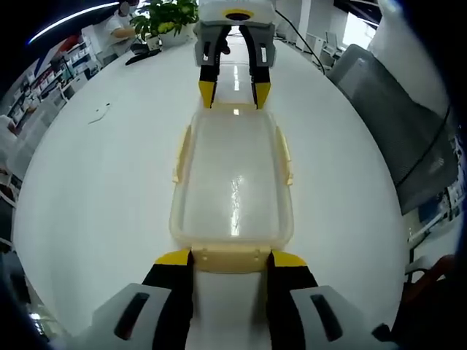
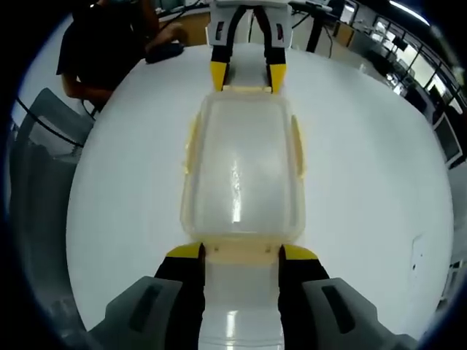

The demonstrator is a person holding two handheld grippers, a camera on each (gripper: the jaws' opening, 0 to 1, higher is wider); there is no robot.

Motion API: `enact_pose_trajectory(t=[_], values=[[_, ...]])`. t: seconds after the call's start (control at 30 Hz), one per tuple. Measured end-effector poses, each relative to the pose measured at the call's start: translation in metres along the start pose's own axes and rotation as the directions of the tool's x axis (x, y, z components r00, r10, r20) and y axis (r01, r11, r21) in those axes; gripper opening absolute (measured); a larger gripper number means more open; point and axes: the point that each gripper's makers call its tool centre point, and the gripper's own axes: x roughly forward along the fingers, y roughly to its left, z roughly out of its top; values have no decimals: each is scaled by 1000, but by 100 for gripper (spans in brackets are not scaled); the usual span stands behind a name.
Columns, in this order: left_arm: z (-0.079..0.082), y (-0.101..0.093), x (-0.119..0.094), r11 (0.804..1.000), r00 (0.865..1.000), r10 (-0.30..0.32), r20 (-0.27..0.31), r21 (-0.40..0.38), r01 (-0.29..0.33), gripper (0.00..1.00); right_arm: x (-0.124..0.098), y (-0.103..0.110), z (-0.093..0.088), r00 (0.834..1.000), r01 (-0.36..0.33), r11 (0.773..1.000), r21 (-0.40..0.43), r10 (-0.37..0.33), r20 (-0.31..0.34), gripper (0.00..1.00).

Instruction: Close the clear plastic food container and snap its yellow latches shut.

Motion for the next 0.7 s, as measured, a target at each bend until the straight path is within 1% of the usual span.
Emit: enact_pose_trajectory(t=[0.03,0.07,0.1,0.2,0.27,0.3,0.37,0.5,0.57,0.7], values=[[-1,-3,-2,1000,1000,-2,-17,6,3,33,-2,0,4,1000,-3,1000,2,3,3,35],[-1,-5,-8,1000,1000,-1,-24,-10,0,33,-7,2,9,1000,-4,1000,-7,4,8,35],[0,-6,-10,1000,1000,0,-22,-12,-1,33,-11,2,12,1000,-2,1000,-17,2,9,35],[6,-10,-31,999,1000,12,-20,-31,-13,33,-27,4,21,1000,0,999,-40,1,22,35],[12,-12,-42,999,999,25,-25,-35,-25,33,-36,4,24,1000,7,999,-52,-6,26,35],[13,-10,-45,999,999,28,-26,-37,-29,33,-42,5,25,1000,11,998,-60,-9,26,35],[20,-11,-54,999,999,39,-34,-35,-40,33,-47,4,25,1000,10,998,-63,-9,26,35],[38,-13,-68,997,997,60,-38,-38,-61,33,-68,8,22,999,9,998,-70,-6,33,35],[45,-15,-72,997,997,64,-39,-43,-66,33,-77,10,20,999,6,998,-67,-3,41,35],[66,-20,-79,997,997,69,-42,-34,-70,33,-97,16,12,999,-1,998,-62,4,52,36]])
